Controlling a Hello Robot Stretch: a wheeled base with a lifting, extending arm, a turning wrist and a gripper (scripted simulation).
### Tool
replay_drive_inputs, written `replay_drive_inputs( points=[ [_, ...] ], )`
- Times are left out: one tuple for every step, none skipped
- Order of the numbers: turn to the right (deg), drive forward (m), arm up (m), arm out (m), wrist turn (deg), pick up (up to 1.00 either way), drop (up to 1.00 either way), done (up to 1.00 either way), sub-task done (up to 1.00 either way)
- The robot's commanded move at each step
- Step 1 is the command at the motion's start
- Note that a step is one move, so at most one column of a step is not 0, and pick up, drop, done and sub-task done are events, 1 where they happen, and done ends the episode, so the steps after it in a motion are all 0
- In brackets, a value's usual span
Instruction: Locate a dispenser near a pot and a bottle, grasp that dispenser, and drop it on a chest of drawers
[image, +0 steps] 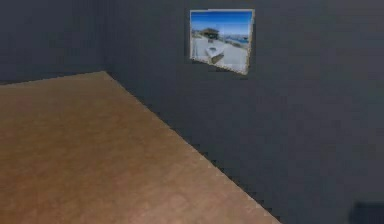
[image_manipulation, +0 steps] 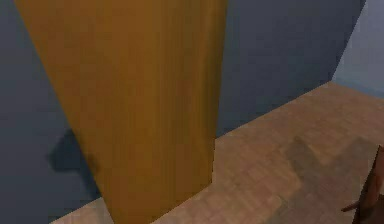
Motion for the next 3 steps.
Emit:
replay_drive_inputs(
  points=[
    [0.0,0.30,0.00,0.00,0.0,0.00,0.00,0.00,0.00],
    [45.0,0.00,0.00,0.00,0.0,0.00,0.00,0.00,0.00],
    [39.0,0.00,0.00,0.00,0.0,0.00,0.00,0.00,0.00]
  ],
)
